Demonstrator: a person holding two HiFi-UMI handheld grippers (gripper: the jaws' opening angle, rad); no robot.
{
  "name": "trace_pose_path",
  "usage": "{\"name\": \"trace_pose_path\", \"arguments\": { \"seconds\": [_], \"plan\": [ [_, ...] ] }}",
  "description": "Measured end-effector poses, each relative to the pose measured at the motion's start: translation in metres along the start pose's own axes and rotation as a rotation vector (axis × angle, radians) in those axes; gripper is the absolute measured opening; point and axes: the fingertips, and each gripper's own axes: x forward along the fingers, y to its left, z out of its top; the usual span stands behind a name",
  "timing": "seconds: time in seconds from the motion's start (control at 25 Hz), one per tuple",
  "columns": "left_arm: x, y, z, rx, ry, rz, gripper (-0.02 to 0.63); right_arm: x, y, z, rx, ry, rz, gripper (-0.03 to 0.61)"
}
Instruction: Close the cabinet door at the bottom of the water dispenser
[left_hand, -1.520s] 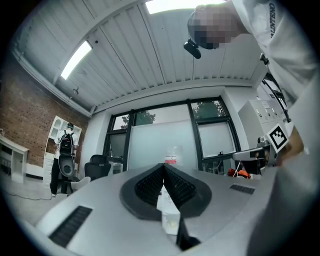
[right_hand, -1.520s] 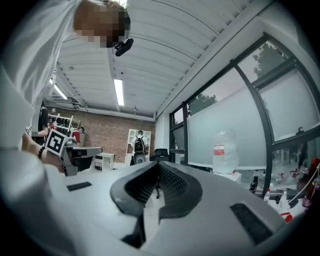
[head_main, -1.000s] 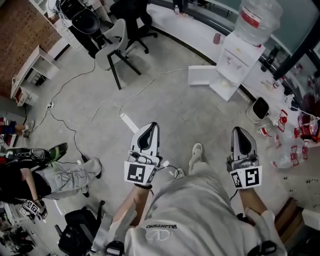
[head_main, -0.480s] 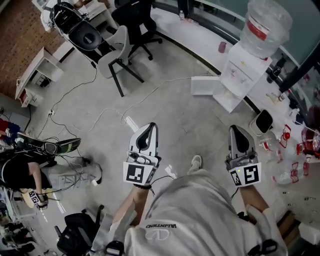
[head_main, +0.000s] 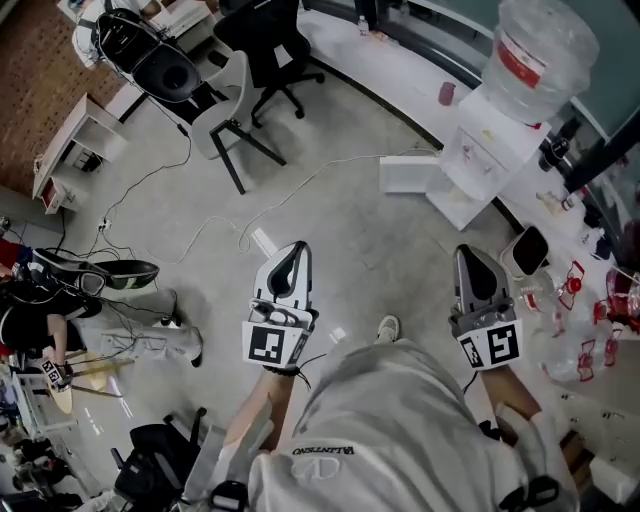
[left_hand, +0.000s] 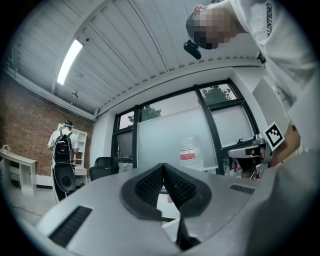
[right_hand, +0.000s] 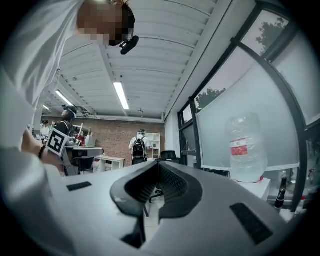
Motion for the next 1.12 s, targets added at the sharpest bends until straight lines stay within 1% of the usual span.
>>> {"name": "trace_pose_path", "arguments": {
  "seconds": [0.2,0.32,0.48,0.6,0.72,0.88,1.12],
  "plan": [
    [0.019,0.001,-0.007,-0.015,0.027,0.022,0.009,0.014,-0.02,-0.004,0.008,0.006,0.009,0.015],
    [0.027,-0.001,-0.011,0.0,0.029,0.01,0.009,0.018,-0.027,-0.007,0.007,0.01,0.016,0.015],
    [0.035,0.005,-0.016,-0.006,0.051,0.021,0.009,0.026,-0.036,-0.015,0.034,0.018,-0.004,0.015],
    [0.041,0.013,-0.019,0.002,0.067,0.01,0.009,0.036,-0.036,-0.018,0.041,0.022,-0.014,0.015],
    [0.052,0.027,-0.026,-0.005,0.061,-0.007,0.009,0.051,-0.037,-0.02,0.049,0.027,-0.031,0.016],
    [0.076,0.051,-0.039,-0.022,0.082,-0.037,0.009,0.082,-0.039,-0.024,0.041,0.03,-0.054,0.016],
    [0.122,0.09,-0.058,-0.049,0.07,-0.115,0.009,0.136,-0.043,-0.034,0.02,0.035,-0.107,0.015]
  ]
}}
